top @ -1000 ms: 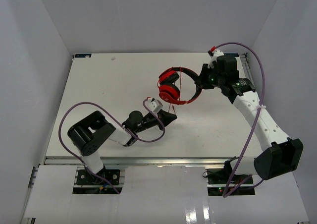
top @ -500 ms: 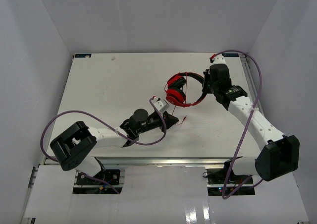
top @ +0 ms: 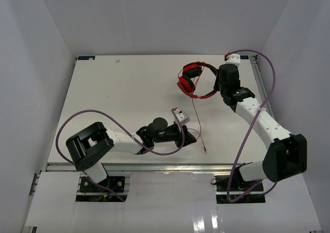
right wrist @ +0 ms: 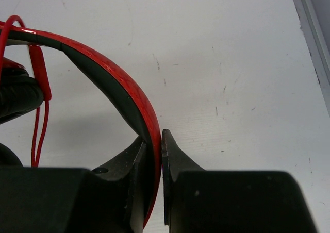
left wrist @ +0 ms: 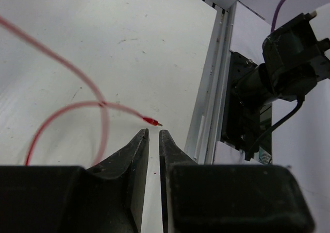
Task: Wrap the headphones
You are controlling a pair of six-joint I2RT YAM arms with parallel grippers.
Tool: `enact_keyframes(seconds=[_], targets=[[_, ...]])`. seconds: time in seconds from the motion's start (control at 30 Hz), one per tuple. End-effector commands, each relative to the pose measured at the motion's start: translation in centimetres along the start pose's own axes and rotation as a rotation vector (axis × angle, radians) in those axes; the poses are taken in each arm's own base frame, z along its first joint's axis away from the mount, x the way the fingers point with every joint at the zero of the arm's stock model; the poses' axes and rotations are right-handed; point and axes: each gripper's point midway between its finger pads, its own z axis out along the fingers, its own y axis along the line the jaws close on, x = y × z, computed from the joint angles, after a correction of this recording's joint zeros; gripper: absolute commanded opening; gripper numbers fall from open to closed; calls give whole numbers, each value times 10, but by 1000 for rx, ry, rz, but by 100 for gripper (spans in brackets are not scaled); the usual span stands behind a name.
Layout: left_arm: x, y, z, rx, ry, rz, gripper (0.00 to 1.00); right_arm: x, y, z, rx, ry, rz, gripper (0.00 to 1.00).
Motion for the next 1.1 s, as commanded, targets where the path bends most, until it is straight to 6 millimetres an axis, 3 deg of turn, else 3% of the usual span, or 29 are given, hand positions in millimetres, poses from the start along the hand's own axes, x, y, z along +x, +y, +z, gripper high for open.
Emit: enact_keyframes(seconds=[0.0, 0.2, 0.3, 0.33, 0.47, 0.57, 0.63, 0.7, 0.83, 1.07], targets=[[-23, -30, 6, 101, -52, 10, 24, -40, 2, 1, 8, -160, 97, 8], [-27, -43, 4, 123, -71, 22, 11, -33, -2, 3, 16, -168, 67, 8], [-21, -35, 2, 90, -62, 41, 11, -33, 1, 0, -10, -177, 55, 8], [-18, -30, 0, 66, -62, 56, 15, -34, 2, -2, -22, -183, 52, 8], [1, -3, -13, -52, -80, 119, 58, -44, 5, -14, -60, -210, 55, 8], [1, 9, -7, -84, -110, 181, 73, -50, 8, -18, -76, -214, 58, 8], [-12, 12, 9, -86, -139, 255, 75, -52, 11, -20, -91, -203, 66, 8], [-3, 24, 29, -105, -112, 304, 76, -50, 14, -21, -107, -176, 80, 8], [-10, 45, 62, -181, -114, 434, 76, -47, 20, -25, -139, -148, 88, 8], [-18, 97, 80, -415, -89, 553, 78, -43, 21, -32, -164, -135, 86, 8]])
